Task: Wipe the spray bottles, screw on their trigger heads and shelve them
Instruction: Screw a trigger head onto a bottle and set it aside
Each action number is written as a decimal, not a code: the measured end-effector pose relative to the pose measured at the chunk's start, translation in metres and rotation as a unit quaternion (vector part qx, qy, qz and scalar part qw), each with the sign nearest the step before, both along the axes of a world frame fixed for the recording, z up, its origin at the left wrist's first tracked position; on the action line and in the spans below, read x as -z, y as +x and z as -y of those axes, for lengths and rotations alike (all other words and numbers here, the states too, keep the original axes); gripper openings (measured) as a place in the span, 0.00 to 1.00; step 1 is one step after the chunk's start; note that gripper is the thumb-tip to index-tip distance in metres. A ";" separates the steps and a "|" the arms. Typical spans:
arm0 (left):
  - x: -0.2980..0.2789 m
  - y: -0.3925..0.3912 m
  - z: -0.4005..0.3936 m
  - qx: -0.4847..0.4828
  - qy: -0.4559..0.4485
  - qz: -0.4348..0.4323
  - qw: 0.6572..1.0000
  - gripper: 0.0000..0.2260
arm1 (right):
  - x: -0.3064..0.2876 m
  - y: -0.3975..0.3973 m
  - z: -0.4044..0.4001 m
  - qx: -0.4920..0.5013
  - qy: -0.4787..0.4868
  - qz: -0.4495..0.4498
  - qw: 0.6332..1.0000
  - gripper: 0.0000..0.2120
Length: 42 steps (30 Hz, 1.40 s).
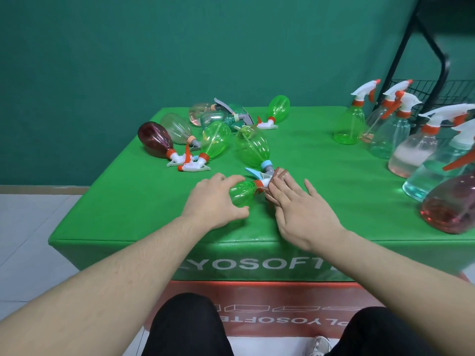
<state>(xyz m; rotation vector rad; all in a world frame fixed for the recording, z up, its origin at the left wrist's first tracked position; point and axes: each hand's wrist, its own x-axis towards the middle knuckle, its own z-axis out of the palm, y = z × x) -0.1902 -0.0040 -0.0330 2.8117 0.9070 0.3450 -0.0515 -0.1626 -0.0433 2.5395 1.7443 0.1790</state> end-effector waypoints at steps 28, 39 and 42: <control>0.008 -0.001 0.014 -0.035 0.017 0.008 0.999 0.34 | -0.004 -0.006 -0.015 -0.050 -0.008 -0.018 0.999 0.23; 0.002 0.002 0.003 -0.095 -0.066 0.039 0.993 0.35 | 0.006 -0.016 0.003 -0.100 0.086 -0.082 0.988 0.23; -0.001 -0.002 -0.001 -0.101 -0.099 0.049 0.989 0.36 | 0.007 -0.019 0.005 -0.085 0.119 -0.141 0.979 0.24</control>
